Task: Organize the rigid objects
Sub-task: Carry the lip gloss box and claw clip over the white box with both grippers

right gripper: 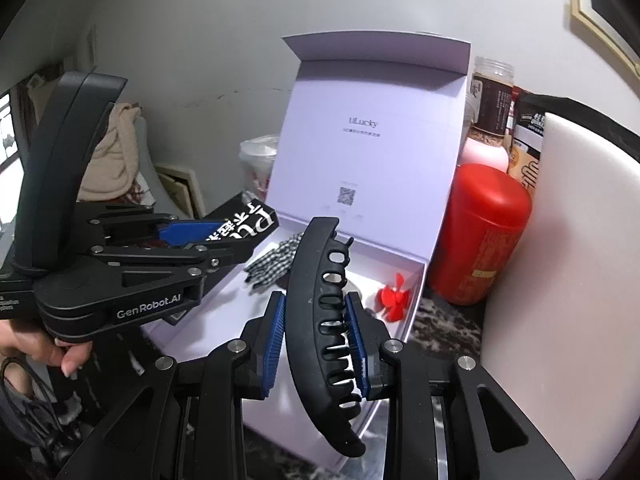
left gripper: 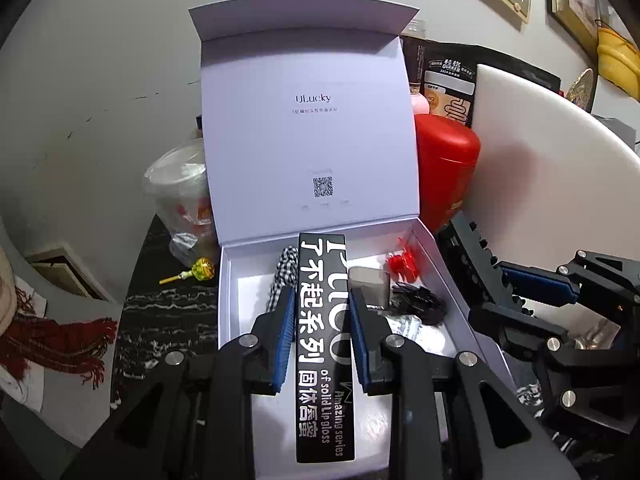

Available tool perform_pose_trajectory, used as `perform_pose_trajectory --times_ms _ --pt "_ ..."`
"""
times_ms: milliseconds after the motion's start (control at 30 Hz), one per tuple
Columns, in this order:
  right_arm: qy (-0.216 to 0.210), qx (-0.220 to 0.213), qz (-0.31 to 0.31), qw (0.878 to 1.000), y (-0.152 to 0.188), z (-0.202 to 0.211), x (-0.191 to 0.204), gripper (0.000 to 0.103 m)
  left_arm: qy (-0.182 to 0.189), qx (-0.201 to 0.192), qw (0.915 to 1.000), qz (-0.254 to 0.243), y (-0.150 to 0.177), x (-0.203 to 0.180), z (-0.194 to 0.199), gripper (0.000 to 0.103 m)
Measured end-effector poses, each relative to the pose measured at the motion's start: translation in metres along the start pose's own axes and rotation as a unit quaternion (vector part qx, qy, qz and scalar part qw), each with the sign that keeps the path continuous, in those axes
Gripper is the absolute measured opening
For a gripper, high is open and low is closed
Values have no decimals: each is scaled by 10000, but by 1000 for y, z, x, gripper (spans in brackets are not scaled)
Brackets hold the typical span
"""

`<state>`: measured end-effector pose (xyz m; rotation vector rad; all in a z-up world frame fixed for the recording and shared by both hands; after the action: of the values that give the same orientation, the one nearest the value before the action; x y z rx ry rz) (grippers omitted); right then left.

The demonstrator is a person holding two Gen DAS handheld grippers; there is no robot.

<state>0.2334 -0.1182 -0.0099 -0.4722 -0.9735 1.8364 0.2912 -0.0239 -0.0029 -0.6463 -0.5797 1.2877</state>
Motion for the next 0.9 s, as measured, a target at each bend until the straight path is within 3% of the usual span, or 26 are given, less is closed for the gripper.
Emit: perform_pose_trajectory --times_ms 900 --pt "119 295 252 9992 -8 -73 -30 29 -228 284 9993 -65 -15 17 -70 26"
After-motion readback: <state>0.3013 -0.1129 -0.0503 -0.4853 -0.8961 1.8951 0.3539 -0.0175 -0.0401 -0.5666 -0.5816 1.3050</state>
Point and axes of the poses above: each gripper's, at about its wrist camera, not at the fingertips, and z roughly against the way its jaws point, x to its left, y to its underside, the point moved 8 cm from there along -z, roughly the way its jaws point, and after that the axes turned 4 degrees about -y, right-handed, at the moved point
